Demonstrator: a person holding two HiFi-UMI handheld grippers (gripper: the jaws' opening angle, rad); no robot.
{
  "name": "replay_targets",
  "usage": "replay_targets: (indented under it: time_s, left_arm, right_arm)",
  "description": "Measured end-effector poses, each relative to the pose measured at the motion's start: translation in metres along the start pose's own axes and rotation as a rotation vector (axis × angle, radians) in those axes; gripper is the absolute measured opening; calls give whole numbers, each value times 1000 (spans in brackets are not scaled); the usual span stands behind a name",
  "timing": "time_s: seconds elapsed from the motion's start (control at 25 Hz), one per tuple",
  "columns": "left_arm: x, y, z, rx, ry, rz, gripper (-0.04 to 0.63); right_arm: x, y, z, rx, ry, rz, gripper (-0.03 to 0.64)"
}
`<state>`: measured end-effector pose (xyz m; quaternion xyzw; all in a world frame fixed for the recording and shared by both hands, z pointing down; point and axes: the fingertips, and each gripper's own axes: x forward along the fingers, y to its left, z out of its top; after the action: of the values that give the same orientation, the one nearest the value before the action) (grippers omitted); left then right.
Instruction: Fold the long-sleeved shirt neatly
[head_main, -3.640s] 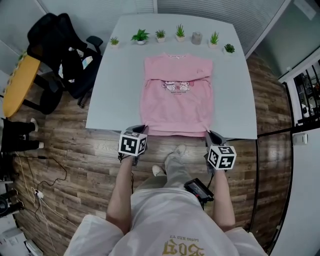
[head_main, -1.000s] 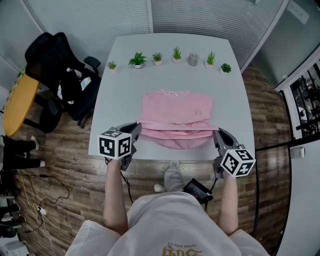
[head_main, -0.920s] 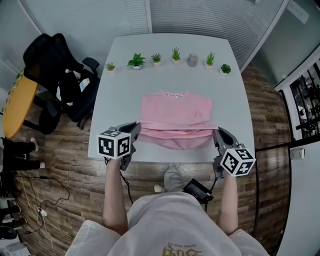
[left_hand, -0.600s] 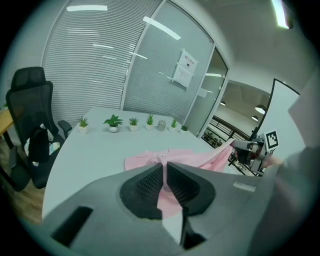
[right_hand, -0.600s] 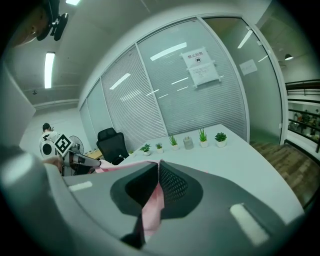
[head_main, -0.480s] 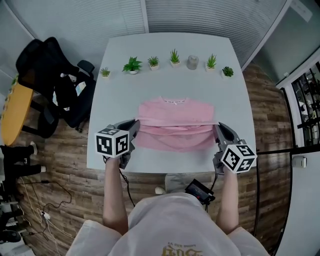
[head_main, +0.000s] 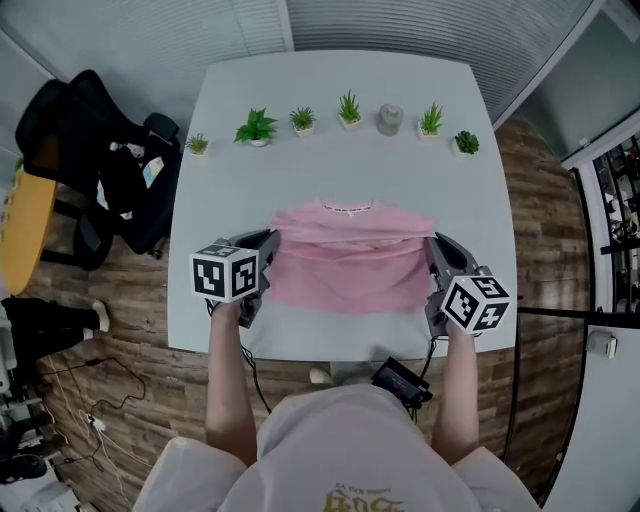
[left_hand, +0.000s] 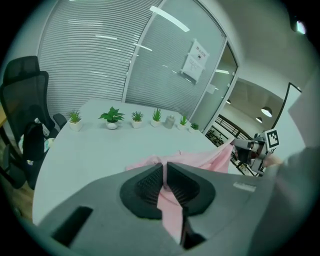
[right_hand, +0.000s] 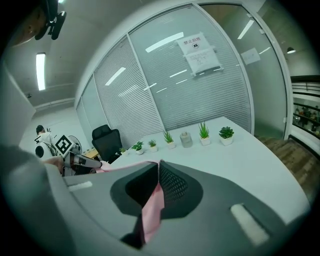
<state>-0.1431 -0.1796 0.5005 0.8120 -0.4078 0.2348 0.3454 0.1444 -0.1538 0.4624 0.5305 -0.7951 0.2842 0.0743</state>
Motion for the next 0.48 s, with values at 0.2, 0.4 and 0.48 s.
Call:
replay_targets:
  time_s: [0.2,0.4,0.48]
  left_arm:
    - [32,17,1,-28,45,16,32]
    - [67,34,-8,-47,109,48,32]
    - [79,40,-9,-49,124,68,32]
  right_arm:
    - [33,-22,-7,8,57,5,20]
    - [65,-42,-23,-2,123,-2,20]
    - [77,-51,-28,5,142,-3,20]
